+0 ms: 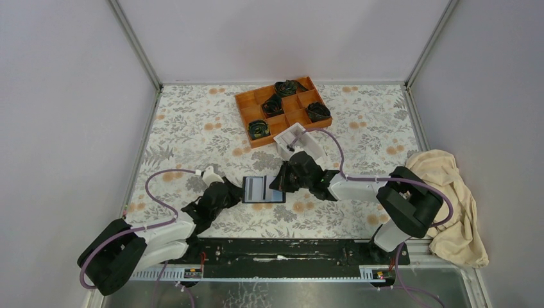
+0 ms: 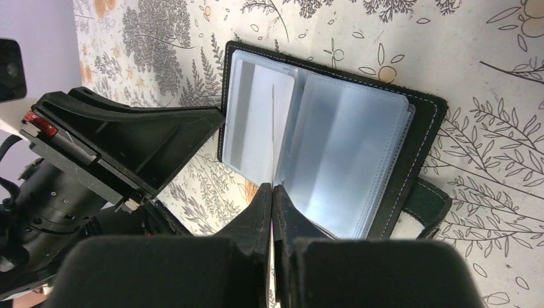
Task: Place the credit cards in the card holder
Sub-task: Insert the credit card into the card holder.
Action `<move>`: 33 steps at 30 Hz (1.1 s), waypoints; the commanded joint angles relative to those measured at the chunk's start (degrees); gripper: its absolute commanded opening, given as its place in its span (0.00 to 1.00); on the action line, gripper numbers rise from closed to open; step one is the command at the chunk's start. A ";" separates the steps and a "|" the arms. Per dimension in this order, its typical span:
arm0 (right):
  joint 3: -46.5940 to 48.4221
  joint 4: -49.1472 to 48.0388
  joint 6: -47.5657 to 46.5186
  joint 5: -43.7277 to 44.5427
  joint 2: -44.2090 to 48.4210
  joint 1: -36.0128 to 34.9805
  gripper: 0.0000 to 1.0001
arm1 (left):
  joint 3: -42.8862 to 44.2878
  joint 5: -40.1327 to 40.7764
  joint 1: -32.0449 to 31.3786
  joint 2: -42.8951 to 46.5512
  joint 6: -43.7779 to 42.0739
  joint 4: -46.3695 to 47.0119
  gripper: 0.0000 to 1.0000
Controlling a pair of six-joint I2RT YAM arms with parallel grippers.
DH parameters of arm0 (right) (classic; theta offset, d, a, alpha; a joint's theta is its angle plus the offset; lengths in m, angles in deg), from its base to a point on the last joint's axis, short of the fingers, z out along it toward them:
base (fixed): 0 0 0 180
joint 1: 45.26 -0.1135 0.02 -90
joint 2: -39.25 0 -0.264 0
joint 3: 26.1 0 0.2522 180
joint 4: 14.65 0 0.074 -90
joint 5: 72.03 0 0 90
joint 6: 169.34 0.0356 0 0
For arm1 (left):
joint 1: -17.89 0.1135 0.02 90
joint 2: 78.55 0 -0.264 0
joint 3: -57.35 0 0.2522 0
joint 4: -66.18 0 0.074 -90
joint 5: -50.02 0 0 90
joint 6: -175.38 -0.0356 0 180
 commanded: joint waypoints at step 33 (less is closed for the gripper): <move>-3.86 -9.45 5.00 -3.65 -5.51 2.18 0.00 | 1.31 0.77 0.22 0.49 -1.16 1.26 0.21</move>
